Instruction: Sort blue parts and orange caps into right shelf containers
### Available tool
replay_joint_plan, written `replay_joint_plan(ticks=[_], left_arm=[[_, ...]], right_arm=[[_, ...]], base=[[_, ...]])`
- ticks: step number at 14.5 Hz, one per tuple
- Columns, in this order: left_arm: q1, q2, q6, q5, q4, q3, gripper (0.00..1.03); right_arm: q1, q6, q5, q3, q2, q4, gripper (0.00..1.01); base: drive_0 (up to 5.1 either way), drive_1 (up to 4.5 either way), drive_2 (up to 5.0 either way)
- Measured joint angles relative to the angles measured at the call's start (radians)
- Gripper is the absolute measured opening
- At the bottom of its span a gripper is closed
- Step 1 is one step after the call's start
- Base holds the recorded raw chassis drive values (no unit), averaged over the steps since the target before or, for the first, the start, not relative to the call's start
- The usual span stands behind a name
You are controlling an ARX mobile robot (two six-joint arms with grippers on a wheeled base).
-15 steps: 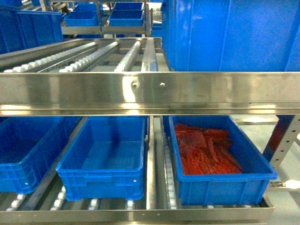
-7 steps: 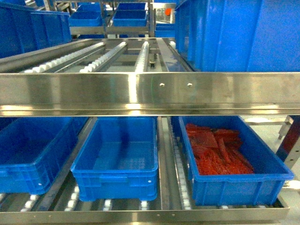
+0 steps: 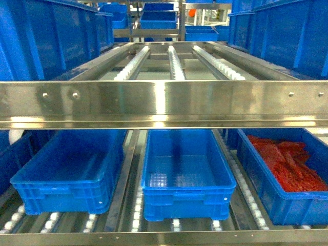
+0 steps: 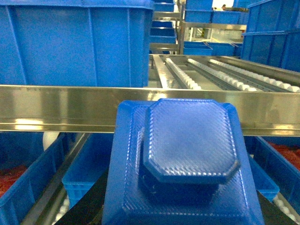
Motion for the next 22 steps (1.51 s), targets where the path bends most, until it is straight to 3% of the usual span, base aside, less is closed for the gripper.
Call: replay_joint_plan(ticks=[8, 22], left_arm=[[0.000, 0.000, 0.000, 0.000, 0.001, 0.000, 0.43], [0.000, 0.000, 0.000, -0.001, 0.001, 0.000, 0.43]], right_arm=[[0.000, 0.000, 0.000, 0.000, 0.000, 0.000, 0.44], [0.000, 0.000, -0.003, 0.000, 0.000, 0.001, 0.44]], base=[[-4.9, 2.47, 2.5], [0.0, 0.00, 0.0]])
